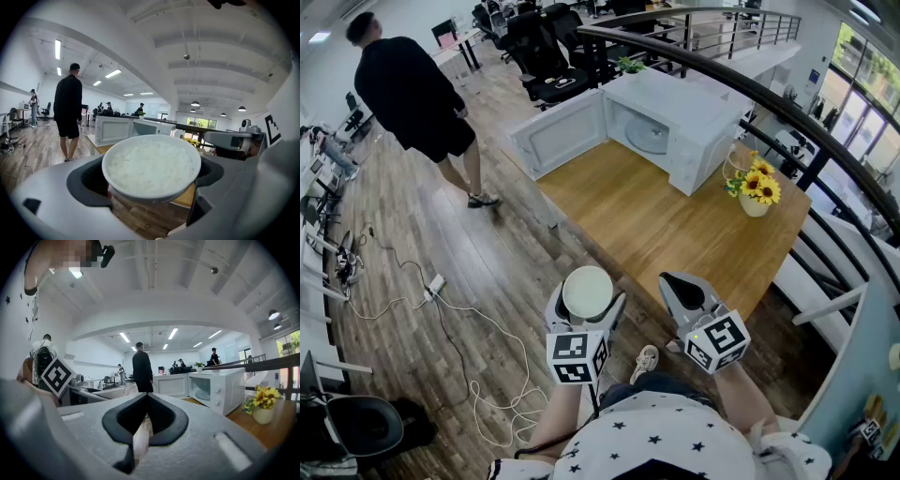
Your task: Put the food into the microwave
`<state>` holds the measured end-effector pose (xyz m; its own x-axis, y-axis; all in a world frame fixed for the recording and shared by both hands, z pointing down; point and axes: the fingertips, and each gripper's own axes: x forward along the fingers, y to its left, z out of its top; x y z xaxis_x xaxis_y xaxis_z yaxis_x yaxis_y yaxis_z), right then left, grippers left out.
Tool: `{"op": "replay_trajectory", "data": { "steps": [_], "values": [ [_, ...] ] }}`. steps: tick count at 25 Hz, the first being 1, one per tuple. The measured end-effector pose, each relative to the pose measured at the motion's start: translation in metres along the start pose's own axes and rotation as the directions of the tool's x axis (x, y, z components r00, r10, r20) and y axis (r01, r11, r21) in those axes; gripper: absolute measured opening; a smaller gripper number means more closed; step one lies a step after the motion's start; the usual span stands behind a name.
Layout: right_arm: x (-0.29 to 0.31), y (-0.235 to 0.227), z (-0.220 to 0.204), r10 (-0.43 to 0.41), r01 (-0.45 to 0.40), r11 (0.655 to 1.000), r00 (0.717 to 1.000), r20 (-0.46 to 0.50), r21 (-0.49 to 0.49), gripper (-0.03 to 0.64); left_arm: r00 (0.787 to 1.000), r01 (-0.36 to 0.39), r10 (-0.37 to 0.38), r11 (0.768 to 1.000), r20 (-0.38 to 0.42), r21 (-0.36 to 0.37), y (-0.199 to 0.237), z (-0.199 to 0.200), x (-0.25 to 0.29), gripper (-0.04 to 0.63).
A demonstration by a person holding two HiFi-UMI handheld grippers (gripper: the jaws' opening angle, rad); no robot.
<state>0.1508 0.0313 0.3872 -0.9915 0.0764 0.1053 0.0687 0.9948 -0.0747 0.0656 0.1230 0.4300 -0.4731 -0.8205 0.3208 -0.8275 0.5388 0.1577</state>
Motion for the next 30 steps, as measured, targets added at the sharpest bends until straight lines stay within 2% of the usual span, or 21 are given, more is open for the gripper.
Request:
{"op": "replay_trajectory", "data": {
  "steps": [6,11,20,25,30],
  "values": [
    [-0.047,0.083,-0.022,0.003,-0.003,1.000,1.000,-0.003,-0.002,0.005,1.000,-0.006,0.006,1.000,0.002,-0.025,-0.006,-0.051,-0.090,0.505],
    [-0.091,0.128,-0.035,-0.014,0.015,1.000,1.000,-0.026,0.017,0.005,1.000,-0.001,0.001,0.999,-0.009,-0.042,-0.024,-0.076,-0.144,0.505],
    [-0.126,0.164,-0.028,0.036,-0.036,0.999,0.999,-0.008,-0.013,0.005,0.999,-0.010,0.012,0.999,0.040,-0.036,-0.040,-0.071,-0.190,0.505],
    [-0.130,0.177,-0.031,0.060,-0.060,0.998,0.998,-0.005,0.020,0.005,0.998,-0.024,0.026,0.999,0.059,-0.031,-0.039,-0.071,-0.204,0.505],
    [-0.133,0.182,-0.035,0.035,-0.035,0.999,0.999,0.004,0.038,0.006,0.997,-0.031,0.034,0.999,0.066,-0.035,-0.036,-0.074,-0.213,0.505]
  ]
}}
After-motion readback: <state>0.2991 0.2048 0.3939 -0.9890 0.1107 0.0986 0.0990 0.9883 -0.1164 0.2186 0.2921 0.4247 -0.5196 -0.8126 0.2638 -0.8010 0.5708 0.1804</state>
